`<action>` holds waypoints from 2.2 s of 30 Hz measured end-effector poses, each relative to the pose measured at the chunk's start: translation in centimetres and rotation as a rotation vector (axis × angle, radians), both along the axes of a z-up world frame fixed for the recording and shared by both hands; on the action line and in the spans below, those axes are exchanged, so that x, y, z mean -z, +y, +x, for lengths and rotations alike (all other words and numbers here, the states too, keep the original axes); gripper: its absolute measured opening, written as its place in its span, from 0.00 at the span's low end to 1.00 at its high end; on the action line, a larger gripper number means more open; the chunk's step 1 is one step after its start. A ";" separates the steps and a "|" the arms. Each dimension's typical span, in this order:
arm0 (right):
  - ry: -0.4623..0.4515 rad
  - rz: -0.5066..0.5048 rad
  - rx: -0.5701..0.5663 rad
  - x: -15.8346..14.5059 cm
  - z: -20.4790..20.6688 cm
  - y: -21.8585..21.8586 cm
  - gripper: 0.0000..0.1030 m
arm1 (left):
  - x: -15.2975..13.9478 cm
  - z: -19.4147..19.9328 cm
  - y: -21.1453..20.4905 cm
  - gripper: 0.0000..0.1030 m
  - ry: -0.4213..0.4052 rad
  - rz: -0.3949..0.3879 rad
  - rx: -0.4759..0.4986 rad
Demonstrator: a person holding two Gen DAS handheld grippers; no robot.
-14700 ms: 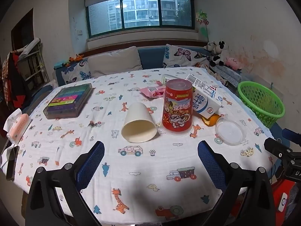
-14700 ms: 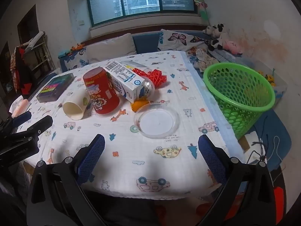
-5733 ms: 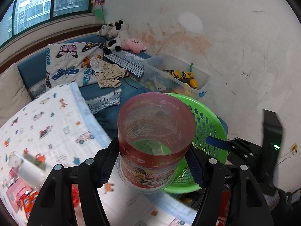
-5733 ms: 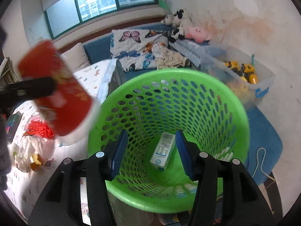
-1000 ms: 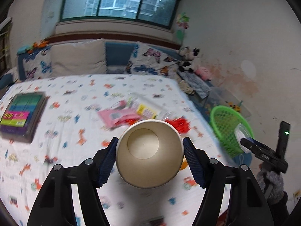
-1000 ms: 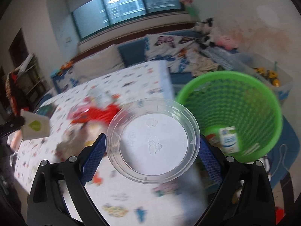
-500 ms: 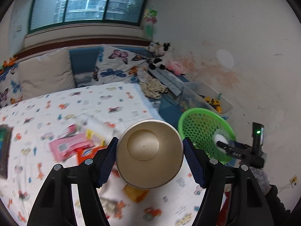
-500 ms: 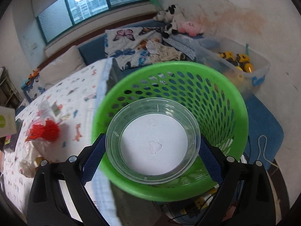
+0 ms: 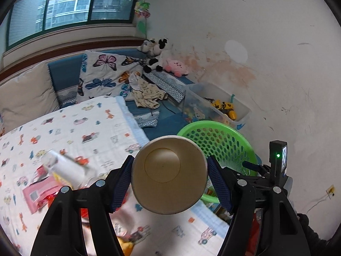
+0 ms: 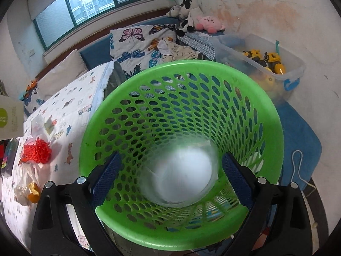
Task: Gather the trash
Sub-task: 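Carry the lid and paper cup to the green basket and release both, then return both tools to the bed and grasp the crumpled white tissue with the left tool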
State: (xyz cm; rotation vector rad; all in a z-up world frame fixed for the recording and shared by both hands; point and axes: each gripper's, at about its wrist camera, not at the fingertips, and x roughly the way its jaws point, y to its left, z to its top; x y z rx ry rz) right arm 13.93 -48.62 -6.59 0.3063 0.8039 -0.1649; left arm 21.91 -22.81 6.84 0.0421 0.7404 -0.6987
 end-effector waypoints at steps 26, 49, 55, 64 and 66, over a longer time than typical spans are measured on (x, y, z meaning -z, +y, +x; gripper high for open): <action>-0.132 0.004 0.036 -4.3 -6.9 -0.3 0.92 | 6.9 0.8 -13.3 0.70 0.135 0.081 0.181; -0.176 0.032 0.013 -4.9 -9.9 2.4 0.92 | 4.3 -2.8 -4.6 0.78 0.095 0.021 0.080; -0.187 0.054 -0.029 -5.0 -10.1 4.8 0.92 | 3.7 -5.1 0.3 0.78 0.056 0.021 0.019; -0.193 0.058 -0.115 -5.4 -9.7 8.8 0.92 | 4.3 -7.3 9.6 0.80 0.008 0.045 -0.130; -0.195 0.063 -0.135 -5.5 -9.4 9.7 0.92 | 4.8 -7.5 11.6 0.81 0.018 0.043 -0.169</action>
